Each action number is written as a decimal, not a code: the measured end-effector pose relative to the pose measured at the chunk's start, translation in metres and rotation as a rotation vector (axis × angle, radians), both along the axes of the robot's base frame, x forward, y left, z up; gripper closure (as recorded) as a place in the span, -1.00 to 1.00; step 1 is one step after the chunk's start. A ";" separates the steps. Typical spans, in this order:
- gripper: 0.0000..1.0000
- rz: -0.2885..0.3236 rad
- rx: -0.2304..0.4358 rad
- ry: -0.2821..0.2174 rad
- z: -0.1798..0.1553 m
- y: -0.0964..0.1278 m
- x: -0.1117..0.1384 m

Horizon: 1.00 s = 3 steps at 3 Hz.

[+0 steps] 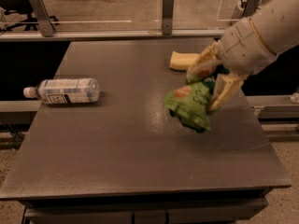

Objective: Move green rice chip bag near blue plastic bottle

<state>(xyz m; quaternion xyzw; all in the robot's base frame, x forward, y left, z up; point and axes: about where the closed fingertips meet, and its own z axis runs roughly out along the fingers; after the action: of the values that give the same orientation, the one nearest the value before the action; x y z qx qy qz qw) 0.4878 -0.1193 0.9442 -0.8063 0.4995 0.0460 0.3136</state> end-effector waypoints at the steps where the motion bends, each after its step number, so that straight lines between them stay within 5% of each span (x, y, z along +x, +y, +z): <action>1: 1.00 0.019 0.017 -0.097 0.054 0.012 0.041; 2: 1.00 0.020 0.043 -0.179 0.094 0.016 0.049; 3: 1.00 0.019 0.043 -0.179 0.095 0.016 0.048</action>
Offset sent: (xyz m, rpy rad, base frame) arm 0.0367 0.0112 0.0469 0.0140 -0.0827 0.0177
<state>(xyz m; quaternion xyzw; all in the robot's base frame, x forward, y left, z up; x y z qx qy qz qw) 0.5363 -0.1033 1.0387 -0.8050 0.4604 -0.0127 0.3739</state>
